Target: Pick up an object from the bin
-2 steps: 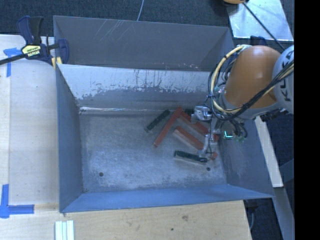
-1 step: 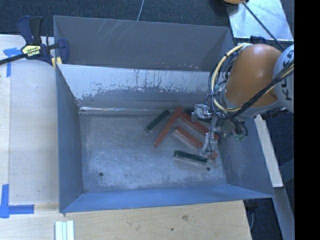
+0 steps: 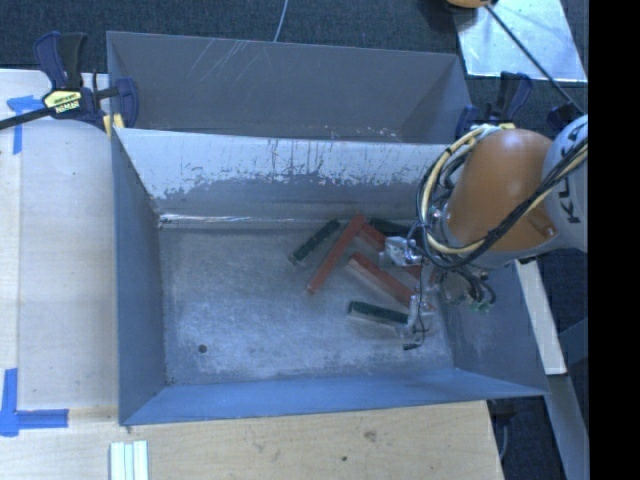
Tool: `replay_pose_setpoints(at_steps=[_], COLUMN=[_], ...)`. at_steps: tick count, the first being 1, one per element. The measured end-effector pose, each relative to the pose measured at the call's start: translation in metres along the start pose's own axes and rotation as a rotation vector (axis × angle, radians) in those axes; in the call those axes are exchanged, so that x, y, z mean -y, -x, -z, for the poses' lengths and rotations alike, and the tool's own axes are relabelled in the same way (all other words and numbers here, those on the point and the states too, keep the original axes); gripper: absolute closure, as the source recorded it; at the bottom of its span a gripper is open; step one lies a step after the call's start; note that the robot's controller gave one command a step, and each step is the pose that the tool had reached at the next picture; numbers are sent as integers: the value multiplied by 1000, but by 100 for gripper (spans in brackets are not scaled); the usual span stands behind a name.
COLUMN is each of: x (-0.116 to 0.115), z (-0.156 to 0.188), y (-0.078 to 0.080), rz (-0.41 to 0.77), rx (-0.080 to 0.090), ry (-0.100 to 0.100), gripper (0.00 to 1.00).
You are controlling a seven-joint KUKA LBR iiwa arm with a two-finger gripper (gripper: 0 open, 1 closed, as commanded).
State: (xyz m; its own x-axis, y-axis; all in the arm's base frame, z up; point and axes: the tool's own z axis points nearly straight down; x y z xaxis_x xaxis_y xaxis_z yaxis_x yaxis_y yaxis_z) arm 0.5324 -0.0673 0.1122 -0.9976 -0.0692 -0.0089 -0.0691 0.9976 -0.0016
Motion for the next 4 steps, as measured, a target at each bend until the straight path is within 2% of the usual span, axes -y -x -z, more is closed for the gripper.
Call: replay_pose_setpoints(at_steps=[1,2,3,4], x=[-9,-9,15,-16], z=[-41,-41,-10,109], y=[-12,-12,-6,17], rz=[156,156,108,99], rx=[-6,-6,-8,-5], ry=[2,2,2,2], gripper=[100,100,100,100])
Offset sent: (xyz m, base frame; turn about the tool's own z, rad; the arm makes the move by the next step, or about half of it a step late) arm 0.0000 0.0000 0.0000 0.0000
